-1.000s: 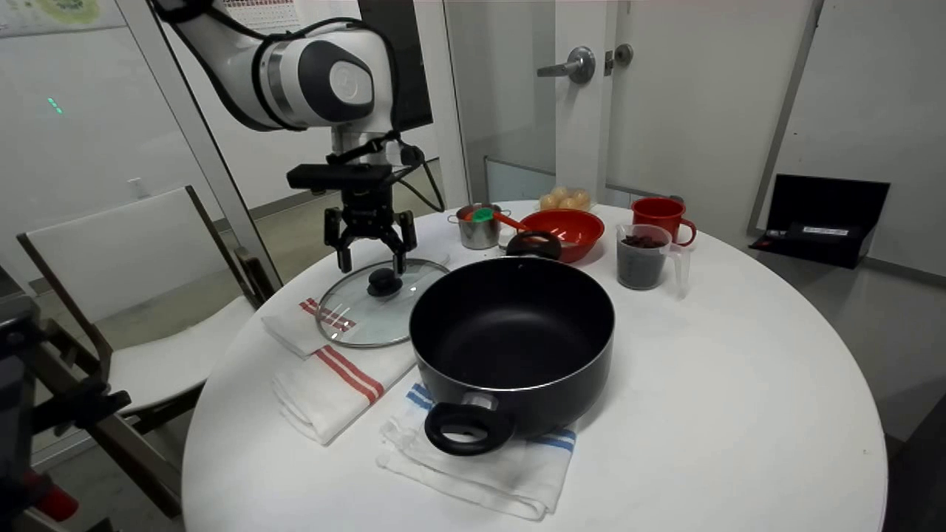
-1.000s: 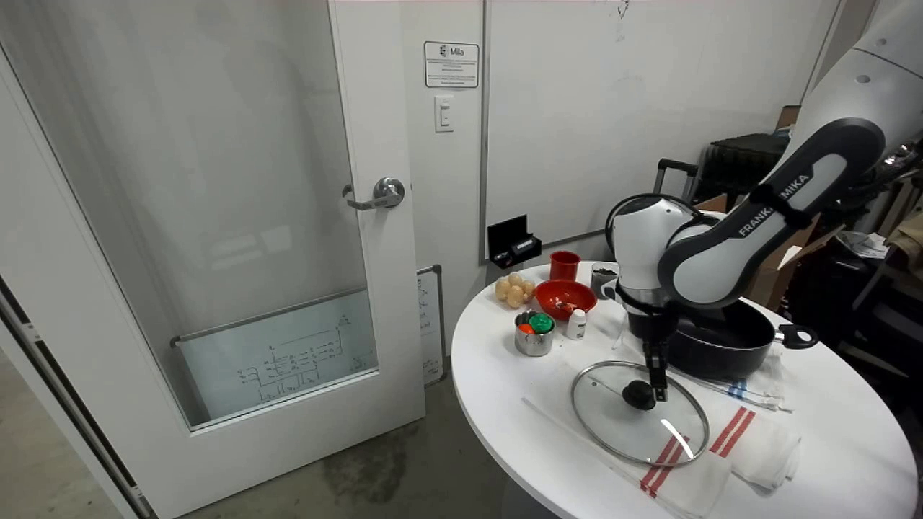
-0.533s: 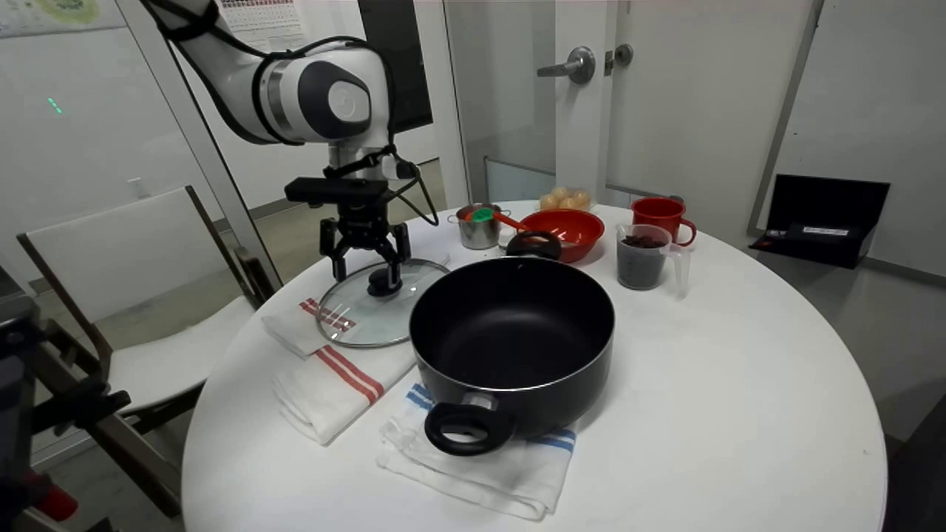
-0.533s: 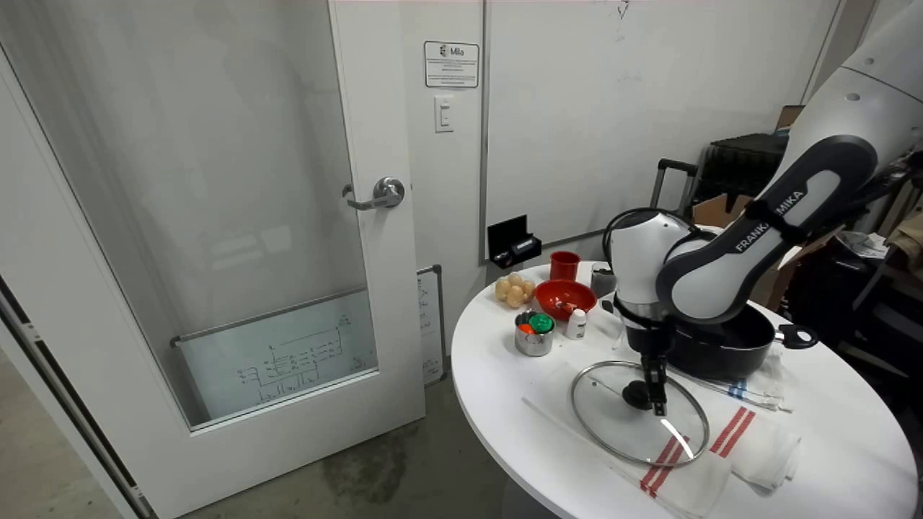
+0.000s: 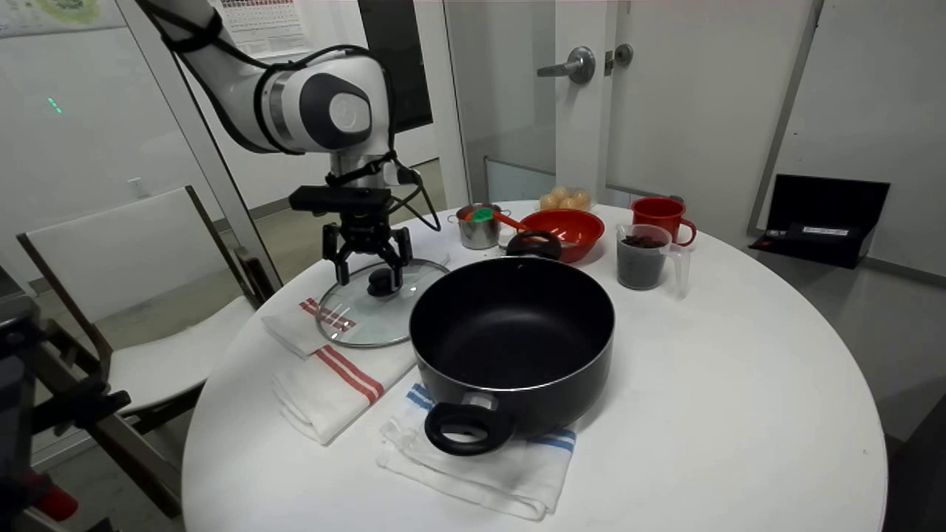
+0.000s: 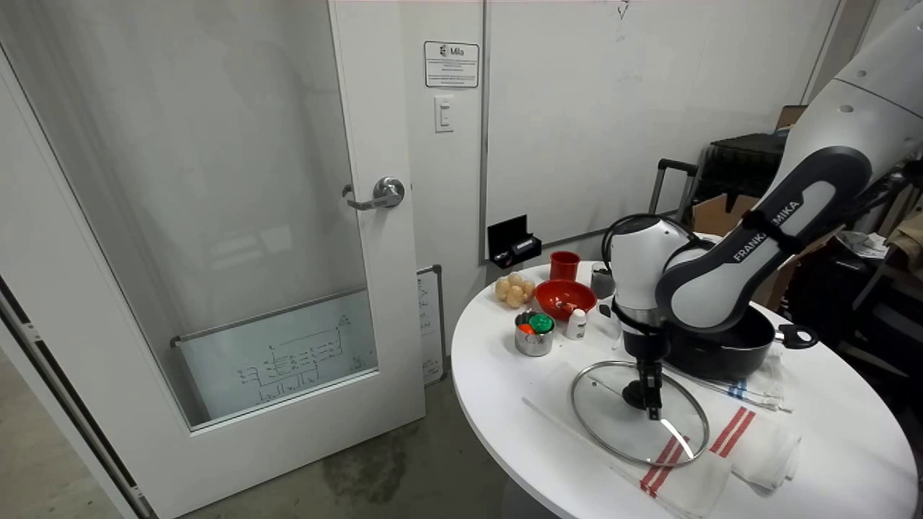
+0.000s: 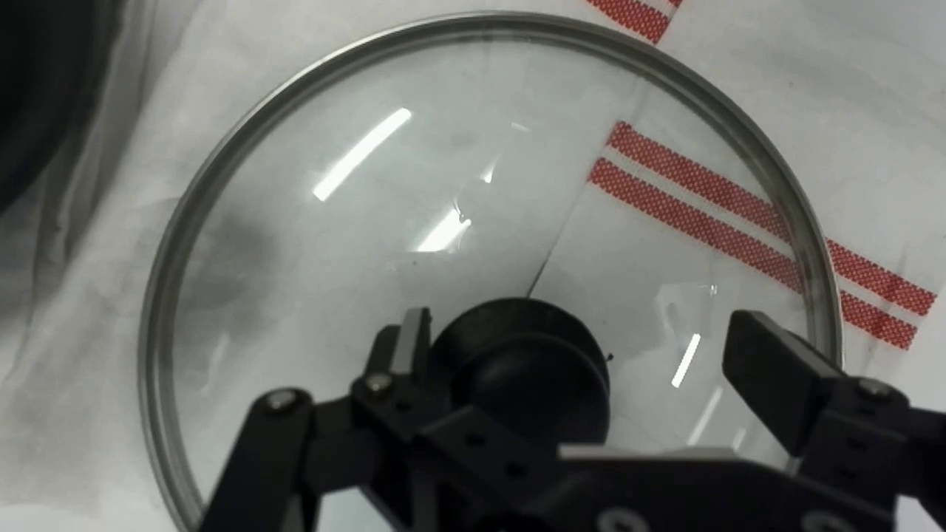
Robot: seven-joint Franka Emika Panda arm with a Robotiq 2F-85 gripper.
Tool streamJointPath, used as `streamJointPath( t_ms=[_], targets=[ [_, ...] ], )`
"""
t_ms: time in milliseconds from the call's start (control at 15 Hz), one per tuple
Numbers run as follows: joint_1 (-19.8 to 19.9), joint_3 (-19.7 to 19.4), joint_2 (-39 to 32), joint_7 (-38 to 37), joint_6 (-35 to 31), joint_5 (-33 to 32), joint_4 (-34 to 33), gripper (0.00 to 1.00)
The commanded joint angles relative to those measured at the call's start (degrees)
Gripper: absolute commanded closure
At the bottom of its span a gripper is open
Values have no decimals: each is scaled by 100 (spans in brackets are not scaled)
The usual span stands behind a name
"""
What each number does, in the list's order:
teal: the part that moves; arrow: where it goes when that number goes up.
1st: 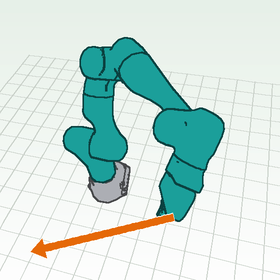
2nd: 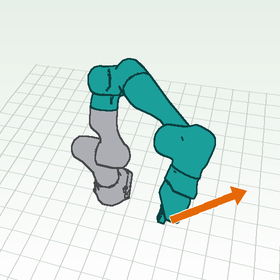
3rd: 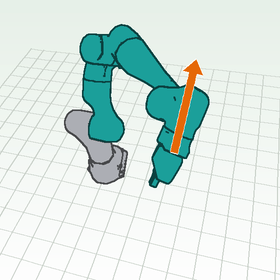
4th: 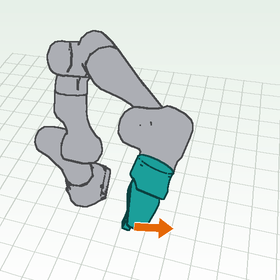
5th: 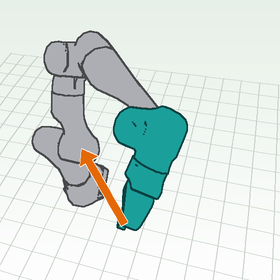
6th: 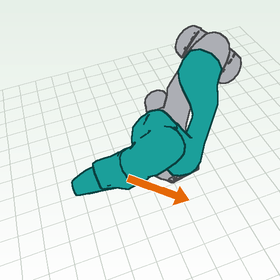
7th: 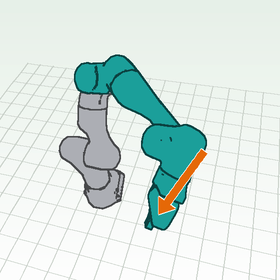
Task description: Close the lid on the pot
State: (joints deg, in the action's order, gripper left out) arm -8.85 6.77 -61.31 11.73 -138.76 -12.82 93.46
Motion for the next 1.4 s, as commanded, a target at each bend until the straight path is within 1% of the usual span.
streamJointPath(
  t_ms=[0,133,200,267,333,400,467,733,800,1067,1333],
  targets=[
    [13,2,-103,157,-194,2,-117,0],
    [11,-6,-94,162,-251,-5,-104,0],
    [13,-11,-88,166,-277,-7,-98,2],
    [18,-12,-82,171,-302,-4,-89,27],
    [21,-16,-75,180,-321,-7,-79,27],
    [28,-15,-71,190,-338,-4,-72,32],
    [33,-18,-67,199,-359,-5,-66,39],
    [60,-45,-46,228,-392,-11,-72,71],
    [57,-41,-39,227,-389,-11,-68,75],
    [56,-24,31,220,-396,-3,-9,75],
    [11,9,299,123,-367,19,231,75]
  ],
)
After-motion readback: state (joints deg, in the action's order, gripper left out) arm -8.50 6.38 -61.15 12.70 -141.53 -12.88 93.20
